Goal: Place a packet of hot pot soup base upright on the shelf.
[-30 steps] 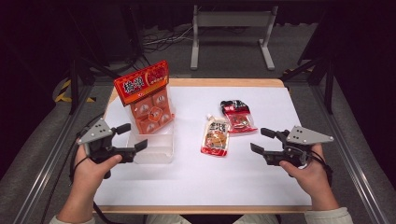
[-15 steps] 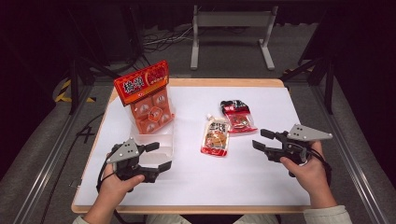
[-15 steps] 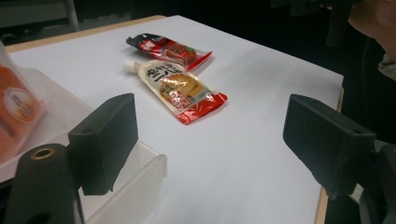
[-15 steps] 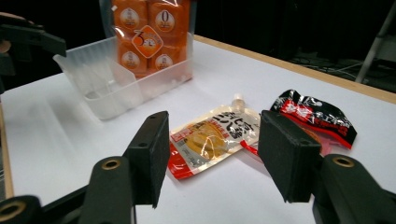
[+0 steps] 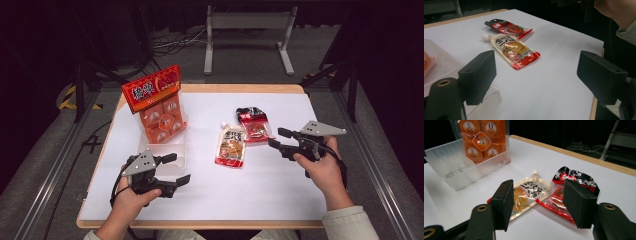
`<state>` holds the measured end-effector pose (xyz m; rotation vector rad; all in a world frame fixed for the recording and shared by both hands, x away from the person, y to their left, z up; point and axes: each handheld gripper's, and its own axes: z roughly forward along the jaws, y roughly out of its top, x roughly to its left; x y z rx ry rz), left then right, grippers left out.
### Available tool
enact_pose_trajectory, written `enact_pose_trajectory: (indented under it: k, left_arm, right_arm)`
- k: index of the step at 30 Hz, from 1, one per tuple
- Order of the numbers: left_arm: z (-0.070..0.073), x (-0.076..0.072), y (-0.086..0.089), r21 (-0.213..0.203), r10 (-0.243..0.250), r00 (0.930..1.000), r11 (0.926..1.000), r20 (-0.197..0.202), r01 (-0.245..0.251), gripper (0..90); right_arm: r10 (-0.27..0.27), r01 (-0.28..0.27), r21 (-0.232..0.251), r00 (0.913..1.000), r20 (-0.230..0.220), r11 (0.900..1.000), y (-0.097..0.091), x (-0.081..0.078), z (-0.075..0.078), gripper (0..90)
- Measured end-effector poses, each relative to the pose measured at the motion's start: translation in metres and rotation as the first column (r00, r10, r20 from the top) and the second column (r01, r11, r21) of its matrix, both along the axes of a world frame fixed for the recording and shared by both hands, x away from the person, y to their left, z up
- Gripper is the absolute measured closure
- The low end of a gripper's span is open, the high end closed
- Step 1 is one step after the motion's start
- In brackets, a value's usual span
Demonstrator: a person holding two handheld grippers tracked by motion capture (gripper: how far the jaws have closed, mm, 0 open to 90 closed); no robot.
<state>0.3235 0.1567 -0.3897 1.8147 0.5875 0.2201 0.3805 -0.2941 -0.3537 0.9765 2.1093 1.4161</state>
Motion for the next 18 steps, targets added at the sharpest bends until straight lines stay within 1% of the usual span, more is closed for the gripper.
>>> enact_pose_trajectory:
  k: [3, 5, 6, 7, 8, 9, 11, 13, 14, 17, 18]
  left_arm:
    - [0.000, -0.001, 0.001, -0.003, 0.001, 1.0000, 1.0000, 0.005, -0.001, 17.0]
    - [0.000, -0.001, 0.001, -0.007, 0.005, 0.9994, 1.0000, 0.033, -0.005, 16.5]
    - [0.000, -0.001, 0.002, -0.005, -0.001, 0.9991, 1.0000, 0.041, 0.001, 16.5]
    - [-0.001, -0.001, 0.002, -0.005, -0.002, 0.9992, 1.0000, 0.041, 0.002, 16.4]
    - [-0.002, -0.001, 0.002, -0.006, 0.002, 0.9994, 1.0000, 0.034, -0.001, 16.3]
    - [-0.002, -0.001, 0.003, 0.001, 0.004, 0.9993, 1.0000, 0.036, -0.004, 16.3]
    - [-0.003, -0.002, 0.004, -0.003, 0.012, 0.9995, 0.9999, 0.028, -0.012, 16.3]
    - [-0.004, -0.001, 0.006, 0.000, 0.018, 0.9994, 0.9998, 0.031, -0.018, 16.4]
    - [-0.004, -0.002, 0.006, -0.001, 0.026, 0.9993, 0.9997, 0.026, -0.026, 16.3]
    - [-0.005, -0.003, 0.008, -0.005, 0.026, 0.9995, 0.9996, 0.018, -0.026, 16.3]
    - [-0.005, -0.004, 0.008, 0.004, 0.023, 0.9994, 0.9997, 0.025, -0.023, 16.3]
  right_arm:
    - [-0.001, 0.001, -0.004, 1.0000, 0.009, 1.0000, 0.001, 0.011, -0.001, 41.1]
    - [0.004, -0.003, -0.014, 0.9994, 0.035, 0.9999, 0.002, 0.019, -0.002, 40.3]
    - [0.005, -0.004, -0.020, 0.9989, 0.046, 0.9998, 0.002, 0.023, -0.003, 40.4]
    - [0.007, -0.006, -0.022, 0.9988, 0.048, 0.9997, 0.002, 0.028, -0.004, 40.4]
    - [0.006, -0.005, -0.022, 0.9989, 0.046, 0.9997, 0.002, 0.031, -0.005, 40.5]
    - [0.001, 0.000, -0.030, 0.9993, 0.039, 0.9995, 0.002, 0.036, -0.006, 40.8]
    - [-0.007, 0.008, -0.045, 0.9994, 0.032, 0.9990, 0.002, 0.044, -0.007, 41.0]
    - [-0.010, 0.011, -0.045, 0.9997, 0.020, 0.9989, 0.003, 0.051, -0.008, 41.1]
    - [-0.011, 0.011, -0.047, 0.9999, 0.013, 0.9988, 0.004, 0.054, -0.008, 41.3]
    - [-0.020, 0.021, -0.057, 0.9998, 0.005, 0.9982, 0.006, 0.067, -0.010, 41.3]
    - [-0.023, 0.023, -0.060, 0.9997, -0.001, 0.9979, 0.006, 0.071, -0.011, 41.2]
